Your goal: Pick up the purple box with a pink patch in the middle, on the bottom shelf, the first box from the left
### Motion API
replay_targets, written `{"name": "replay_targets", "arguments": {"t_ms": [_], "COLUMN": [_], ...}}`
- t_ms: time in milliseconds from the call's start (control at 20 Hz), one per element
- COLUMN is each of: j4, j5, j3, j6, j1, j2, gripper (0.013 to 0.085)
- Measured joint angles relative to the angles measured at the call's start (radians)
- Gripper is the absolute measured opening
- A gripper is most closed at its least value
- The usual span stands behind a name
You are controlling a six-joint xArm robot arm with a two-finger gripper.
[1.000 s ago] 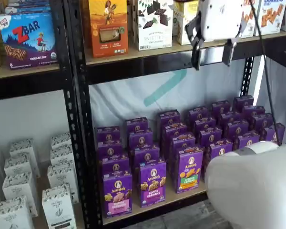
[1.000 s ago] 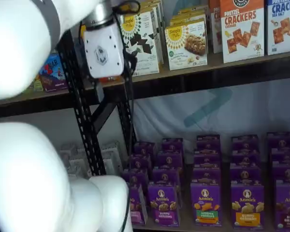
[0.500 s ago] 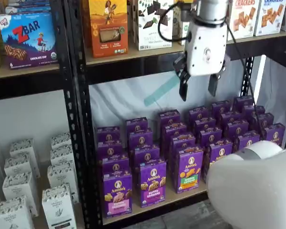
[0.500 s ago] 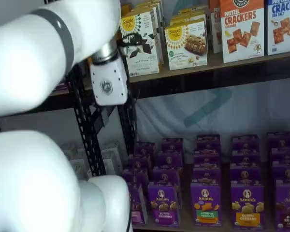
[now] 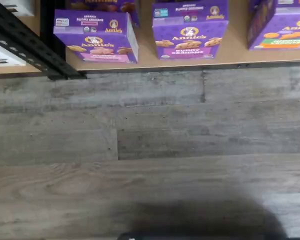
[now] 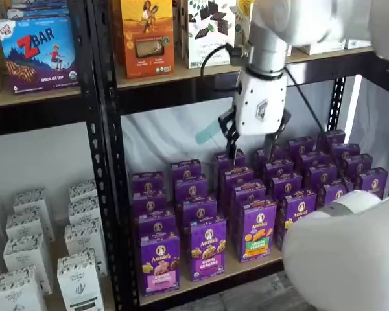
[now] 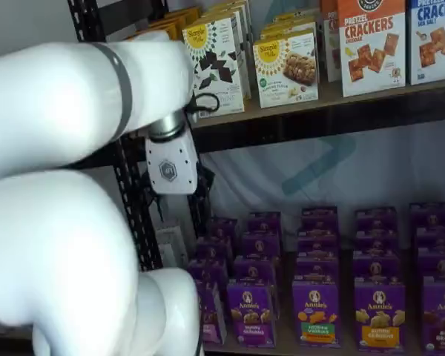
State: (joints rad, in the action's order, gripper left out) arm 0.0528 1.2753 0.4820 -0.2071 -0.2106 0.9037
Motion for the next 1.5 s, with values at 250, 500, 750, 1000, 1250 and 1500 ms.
{"name": "replay_targets", "arguments": {"t_ms": [250, 500, 750, 1000, 1250, 1500], "j4": [-0.042, -0.037, -0.045, -0.058, -0.07, -0.034], "j5": [-0.125, -0.278, -0.452, -0.655, -0.791, -0.86], "j3": [-0.053, -0.11, -0.156, -0.171, -0.126, -0.054], "j6": [-0.062, -0.079, -0.105, -0.144, -0.188, -0.181], "j1": [-0.051, -0.072, -0.096, -0.127, -0.163, -0.189], "j2": [-0.095, -0.196, -0.325, -0.517, -0.714, -0.884], "gripper": [0.085, 0.085, 0.085, 0.085, 0.085, 0.085]}}
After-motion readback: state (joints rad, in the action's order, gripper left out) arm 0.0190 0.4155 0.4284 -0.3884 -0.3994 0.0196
